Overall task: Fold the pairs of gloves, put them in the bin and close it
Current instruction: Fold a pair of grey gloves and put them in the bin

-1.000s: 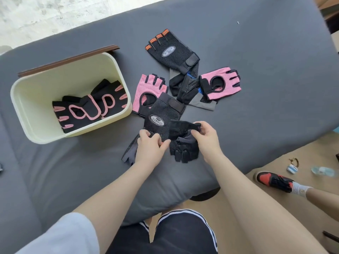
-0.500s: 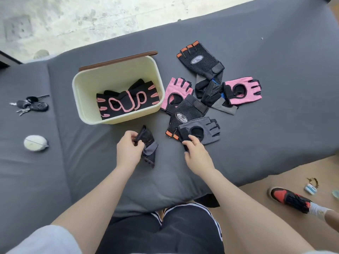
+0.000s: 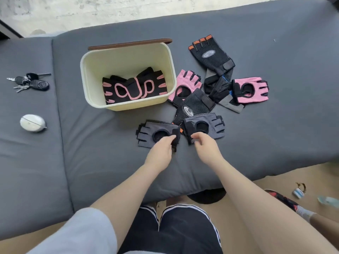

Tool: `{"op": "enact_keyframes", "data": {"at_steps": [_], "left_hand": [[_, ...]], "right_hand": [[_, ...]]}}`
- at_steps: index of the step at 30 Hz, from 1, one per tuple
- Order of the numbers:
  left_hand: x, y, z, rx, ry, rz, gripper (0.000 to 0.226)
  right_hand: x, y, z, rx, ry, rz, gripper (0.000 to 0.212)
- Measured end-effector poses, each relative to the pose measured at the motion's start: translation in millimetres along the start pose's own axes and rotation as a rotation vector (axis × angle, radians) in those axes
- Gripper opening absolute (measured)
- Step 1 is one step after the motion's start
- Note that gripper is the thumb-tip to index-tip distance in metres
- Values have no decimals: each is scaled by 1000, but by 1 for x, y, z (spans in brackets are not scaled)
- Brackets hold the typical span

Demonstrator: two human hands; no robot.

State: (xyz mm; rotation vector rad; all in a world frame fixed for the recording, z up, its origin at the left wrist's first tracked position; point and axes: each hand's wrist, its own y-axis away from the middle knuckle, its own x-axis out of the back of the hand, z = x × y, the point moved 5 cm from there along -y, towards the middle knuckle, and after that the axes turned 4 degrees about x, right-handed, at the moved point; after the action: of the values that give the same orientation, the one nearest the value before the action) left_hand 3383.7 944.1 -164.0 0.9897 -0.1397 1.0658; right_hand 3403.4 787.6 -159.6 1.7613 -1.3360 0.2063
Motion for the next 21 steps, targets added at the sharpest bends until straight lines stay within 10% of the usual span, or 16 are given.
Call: {"op": "enact_keyframes", "data": {"at_steps": [11,21], "left_hand": [[37,-37,-25,-319,-295,192,42],[7,-69,-28,-292,-449,-138,60]], "right_hand": [[-43,-22,-17,298,304,-14,38],[-60,-32,-21,319,489,84,27]]}}
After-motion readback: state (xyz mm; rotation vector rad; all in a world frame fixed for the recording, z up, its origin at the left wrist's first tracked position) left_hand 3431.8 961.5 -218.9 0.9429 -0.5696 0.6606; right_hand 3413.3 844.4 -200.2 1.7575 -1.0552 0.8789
